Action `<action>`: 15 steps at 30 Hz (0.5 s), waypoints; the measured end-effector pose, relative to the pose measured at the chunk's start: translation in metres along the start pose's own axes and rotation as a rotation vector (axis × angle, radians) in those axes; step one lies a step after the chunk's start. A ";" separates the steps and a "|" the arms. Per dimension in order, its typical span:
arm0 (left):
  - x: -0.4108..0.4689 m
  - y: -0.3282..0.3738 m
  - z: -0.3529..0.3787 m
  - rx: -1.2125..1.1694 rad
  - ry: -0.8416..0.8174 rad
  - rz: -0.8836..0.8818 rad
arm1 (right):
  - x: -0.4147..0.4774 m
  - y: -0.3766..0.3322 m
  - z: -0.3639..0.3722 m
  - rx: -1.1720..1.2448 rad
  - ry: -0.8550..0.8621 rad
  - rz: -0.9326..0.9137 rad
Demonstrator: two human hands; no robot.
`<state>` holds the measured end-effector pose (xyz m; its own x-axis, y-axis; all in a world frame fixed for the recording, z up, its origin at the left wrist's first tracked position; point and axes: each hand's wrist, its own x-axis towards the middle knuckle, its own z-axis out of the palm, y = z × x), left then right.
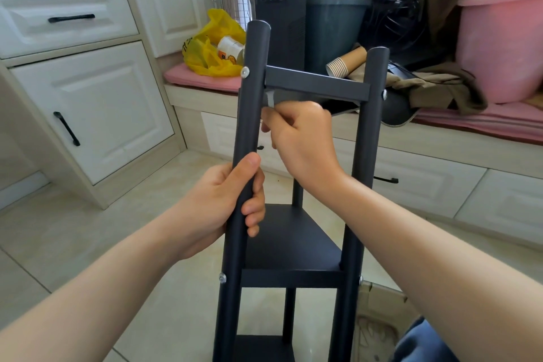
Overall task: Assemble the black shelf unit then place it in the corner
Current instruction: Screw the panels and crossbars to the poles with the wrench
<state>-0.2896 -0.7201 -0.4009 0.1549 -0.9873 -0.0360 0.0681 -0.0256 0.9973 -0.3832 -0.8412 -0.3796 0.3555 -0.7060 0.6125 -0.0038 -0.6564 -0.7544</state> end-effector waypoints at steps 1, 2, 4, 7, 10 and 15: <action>0.000 0.000 0.000 0.001 0.000 0.000 | 0.000 -0.001 -0.001 -0.001 0.001 -0.002; 0.000 0.000 0.000 0.003 0.001 0.001 | 0.000 -0.001 -0.003 -0.006 -0.002 -0.003; 0.000 0.000 0.000 0.001 0.004 0.001 | 0.000 -0.001 -0.005 -0.023 -0.014 -0.005; 0.000 0.000 0.000 0.001 0.009 -0.002 | 0.002 -0.003 -0.010 -0.051 -0.012 -0.005; 0.001 0.000 -0.001 0.001 0.012 -0.002 | 0.004 -0.005 -0.013 -0.052 0.007 -0.019; 0.001 -0.001 -0.003 -0.006 0.011 -0.001 | 0.005 -0.007 -0.012 -0.085 -0.002 -0.042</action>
<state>-0.2863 -0.7204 -0.4022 0.1654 -0.9855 -0.0378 0.0740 -0.0259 0.9969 -0.3923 -0.8438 -0.3686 0.3585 -0.6767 0.6430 -0.0681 -0.7059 -0.7050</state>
